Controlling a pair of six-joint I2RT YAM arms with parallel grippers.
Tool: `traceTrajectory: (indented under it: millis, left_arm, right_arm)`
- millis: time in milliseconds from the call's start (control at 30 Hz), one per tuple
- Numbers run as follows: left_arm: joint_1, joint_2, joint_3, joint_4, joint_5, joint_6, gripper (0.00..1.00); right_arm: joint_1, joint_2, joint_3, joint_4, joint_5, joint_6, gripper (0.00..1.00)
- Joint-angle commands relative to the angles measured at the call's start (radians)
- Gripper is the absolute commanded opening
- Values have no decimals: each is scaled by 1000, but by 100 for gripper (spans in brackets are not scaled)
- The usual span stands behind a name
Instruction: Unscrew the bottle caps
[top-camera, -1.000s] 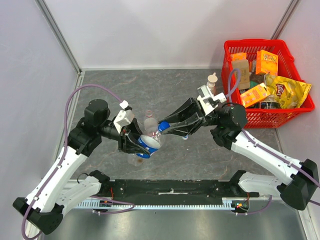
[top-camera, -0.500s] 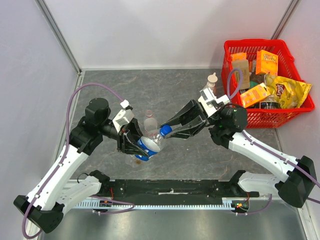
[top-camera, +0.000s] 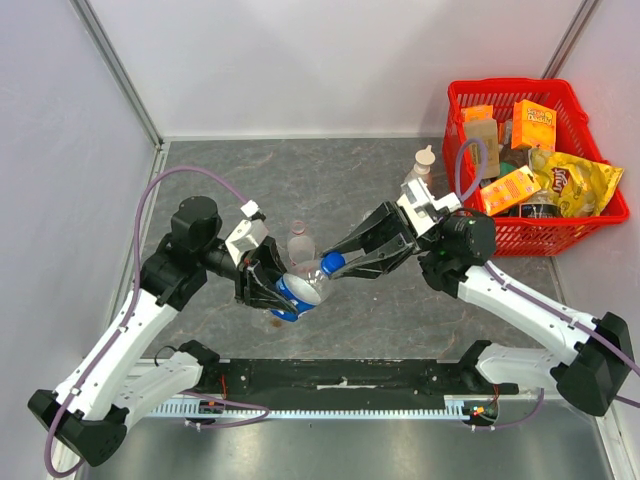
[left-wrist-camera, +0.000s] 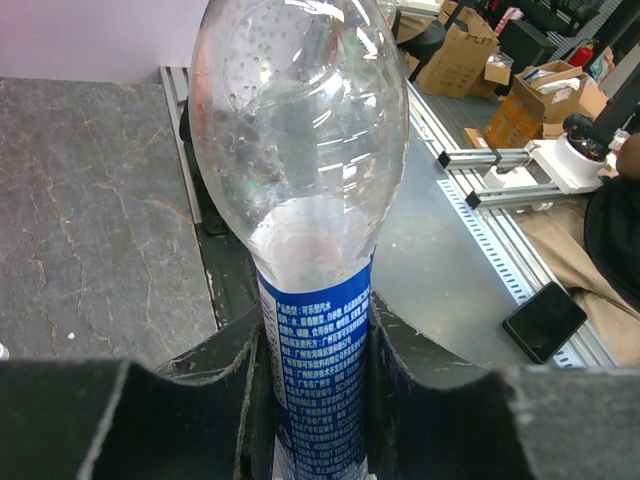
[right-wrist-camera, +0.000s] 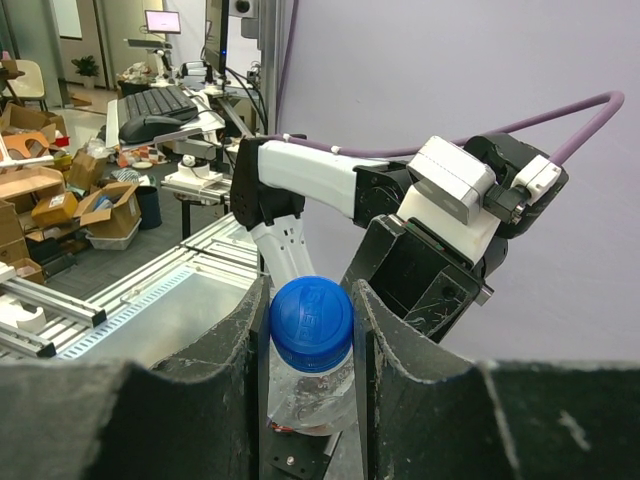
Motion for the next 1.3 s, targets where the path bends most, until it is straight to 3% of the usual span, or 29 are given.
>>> traceTrajectory:
  millis: [0,367,500,633,800,1033,1267]
  left_arm:
    - [4,-12,0,66,227,3,24]
    - [5,-34,6,86,161,15,25]
    - [5,-61,-31,170,57,-49,26]
    - [4,-92,-86,319,17,-143,26]
    - [4,-109,-103,334,-26,-142,26]
    - [5,-114,-111,316,-65,-116,26]
    - [4,-129,-94,189,-183,5,26]
  right_arm:
    - [0,-61,-15,69,-61,0,3]
    - [1,-65,-18,47,-31,-2,7]
    - [1,-62,-13,-54,21,-63,27]
    - [1,-61,1,-125,78,-104,39]
    - [1,-62,8,-131,91,-109,57]
    - [0,-93,4,-186,118,-149,96]
    - [1,-159,5,-304,201,-223,98]
